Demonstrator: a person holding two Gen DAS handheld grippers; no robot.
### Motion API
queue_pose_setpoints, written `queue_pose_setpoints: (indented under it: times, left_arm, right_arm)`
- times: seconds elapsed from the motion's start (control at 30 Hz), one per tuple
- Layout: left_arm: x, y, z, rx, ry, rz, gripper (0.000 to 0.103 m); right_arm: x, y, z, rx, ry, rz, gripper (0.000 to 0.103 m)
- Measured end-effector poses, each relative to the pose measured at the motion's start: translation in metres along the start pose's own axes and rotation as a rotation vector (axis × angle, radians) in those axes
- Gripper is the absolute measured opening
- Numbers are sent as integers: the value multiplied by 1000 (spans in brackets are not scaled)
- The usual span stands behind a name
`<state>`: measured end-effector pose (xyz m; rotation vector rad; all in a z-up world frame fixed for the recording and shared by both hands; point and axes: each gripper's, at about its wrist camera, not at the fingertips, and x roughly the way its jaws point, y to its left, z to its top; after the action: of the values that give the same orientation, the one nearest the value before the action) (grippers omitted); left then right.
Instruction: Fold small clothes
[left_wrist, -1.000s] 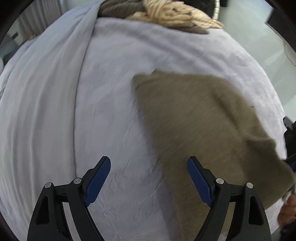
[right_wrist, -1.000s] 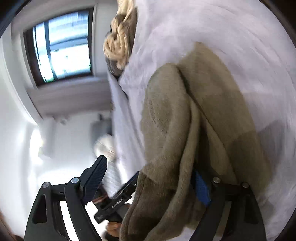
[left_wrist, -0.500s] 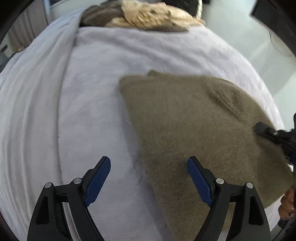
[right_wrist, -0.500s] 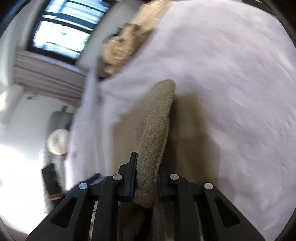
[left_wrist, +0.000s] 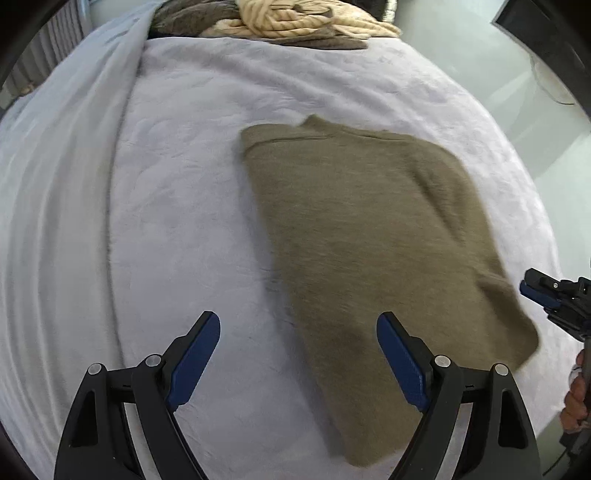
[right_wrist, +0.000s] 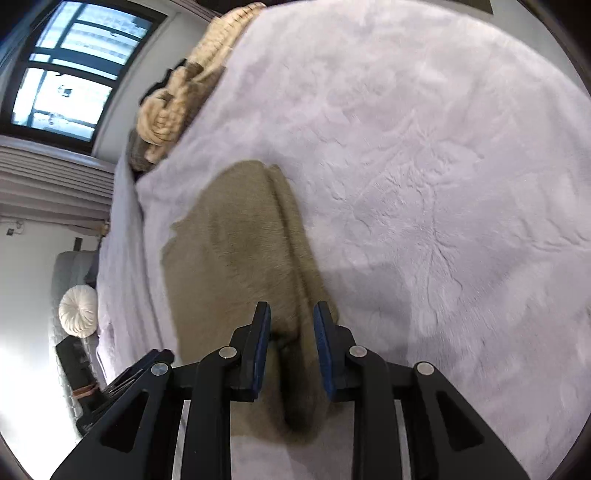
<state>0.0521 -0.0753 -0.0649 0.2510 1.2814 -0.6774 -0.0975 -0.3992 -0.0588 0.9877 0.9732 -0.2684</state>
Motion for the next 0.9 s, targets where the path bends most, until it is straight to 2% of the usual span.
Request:
queue_pose_setpoints:
  times: [0.07, 0.23, 0.4, 0.53, 0.6, 0.67, 0.7, 0.8, 0.9]
  left_arm:
    - [5, -13, -6, 29, 23, -29, 88]
    - [37, -31, -35, 104, 121, 13, 88]
    - [40, -18, -56, 52, 142, -10, 96]
    - [39, -19, -55, 56, 146, -14, 96]
    - [40, -19, -54, 54, 145, -19, 96]
    - [40, -18, -55, 41, 146, -22, 96]
    - [39, -16, -56, 37, 147, -24, 96]
    - [36, -15, -59, 34, 148, -25, 96]
    - [35, -14, -58, 31, 154, -23, 96]
  right_arm:
    - [-7, 14, -6, -26, -18, -9, 28]
    - [-11, 52, -25, -146, -1, 2, 28]
    - [1, 75, -48, -300, 58, -67, 28]
    - [17, 56, -55, -317, 99, -197, 28]
    - [24, 38, -56, -298, 110, -254, 22]
    - [30, 12, -58, -233, 127, -295, 26]
    - [30, 0, -59, -192, 134, -286, 31]
    - [22, -26, -60, -49, 138, -189, 31]
    - [17, -21, -64, -93, 141, -221, 34]
